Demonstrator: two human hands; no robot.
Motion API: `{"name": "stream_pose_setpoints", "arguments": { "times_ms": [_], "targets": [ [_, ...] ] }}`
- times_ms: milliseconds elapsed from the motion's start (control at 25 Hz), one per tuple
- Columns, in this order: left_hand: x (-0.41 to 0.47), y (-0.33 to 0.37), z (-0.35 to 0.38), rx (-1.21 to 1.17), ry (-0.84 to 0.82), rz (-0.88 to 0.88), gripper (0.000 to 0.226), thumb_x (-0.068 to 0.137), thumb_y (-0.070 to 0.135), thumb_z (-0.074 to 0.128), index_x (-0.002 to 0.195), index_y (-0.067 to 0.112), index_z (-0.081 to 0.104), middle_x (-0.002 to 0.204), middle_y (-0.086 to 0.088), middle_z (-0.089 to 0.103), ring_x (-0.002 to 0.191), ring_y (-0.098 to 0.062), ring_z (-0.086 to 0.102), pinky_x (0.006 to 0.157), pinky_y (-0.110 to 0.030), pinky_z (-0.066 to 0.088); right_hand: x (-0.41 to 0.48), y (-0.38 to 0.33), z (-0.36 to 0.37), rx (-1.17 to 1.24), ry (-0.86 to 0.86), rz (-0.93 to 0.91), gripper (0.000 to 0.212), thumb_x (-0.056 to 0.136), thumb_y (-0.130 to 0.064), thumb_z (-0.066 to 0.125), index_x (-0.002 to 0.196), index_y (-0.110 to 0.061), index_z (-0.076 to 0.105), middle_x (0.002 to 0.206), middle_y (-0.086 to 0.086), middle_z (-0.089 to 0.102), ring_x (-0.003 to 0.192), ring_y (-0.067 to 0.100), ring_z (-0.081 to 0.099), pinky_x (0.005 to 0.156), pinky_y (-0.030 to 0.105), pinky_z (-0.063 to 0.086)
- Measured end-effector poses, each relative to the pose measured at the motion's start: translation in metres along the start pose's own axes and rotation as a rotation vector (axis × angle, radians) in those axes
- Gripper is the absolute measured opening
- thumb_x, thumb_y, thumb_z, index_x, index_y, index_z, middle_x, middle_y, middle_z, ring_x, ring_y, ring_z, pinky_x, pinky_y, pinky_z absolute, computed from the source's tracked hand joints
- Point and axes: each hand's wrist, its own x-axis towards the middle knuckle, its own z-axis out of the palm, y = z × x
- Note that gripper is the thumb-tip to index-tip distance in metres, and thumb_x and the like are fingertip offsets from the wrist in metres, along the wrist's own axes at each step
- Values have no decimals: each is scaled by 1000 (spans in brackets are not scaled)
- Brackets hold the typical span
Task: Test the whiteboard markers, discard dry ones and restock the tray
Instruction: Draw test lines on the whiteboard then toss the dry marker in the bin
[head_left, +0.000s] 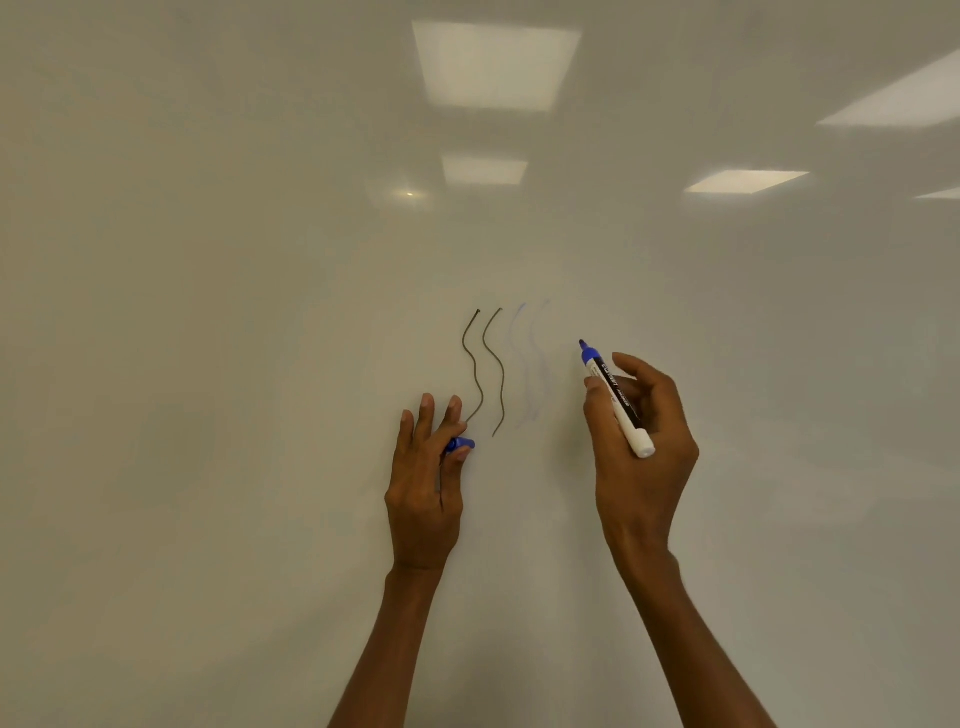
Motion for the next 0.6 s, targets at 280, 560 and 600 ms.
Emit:
{"name": "stream_pose_setpoints", "arguments": {
  "times_ms": [280, 560, 600],
  "targets": [
    [2, 0, 1, 18, 18, 49, 49, 105, 37, 41, 132, -1, 57, 144, -6, 48, 149, -6, 24, 116, -37, 34, 15, 7, 12, -267, 12, -268, 25, 89, -26, 64, 108, -14, 73, 91, -4, 71, 77, 9, 62, 72, 35, 53],
    [3, 1, 1, 21, 11, 38, 50, 105, 38, 40, 132, -1, 57, 144, -5, 47, 149, -3, 23, 112, -46, 38, 34, 0, 25, -472, 94, -381, 17, 86, -27, 69, 100, -18, 74, 82, -6, 71, 71, 11, 57, 69, 28, 40],
    [3, 1, 1, 24, 9, 35, 50, 105, 38, 40, 133, -1, 55, 144, -6, 47, 149, -4, 23, 112, -46, 38, 30, 1, 24, -495, 77, -397, 16, 85, -26, 70, 99, -18, 73, 82, -5, 71, 71, 13, 57, 67, 30, 41]
  ]
}}
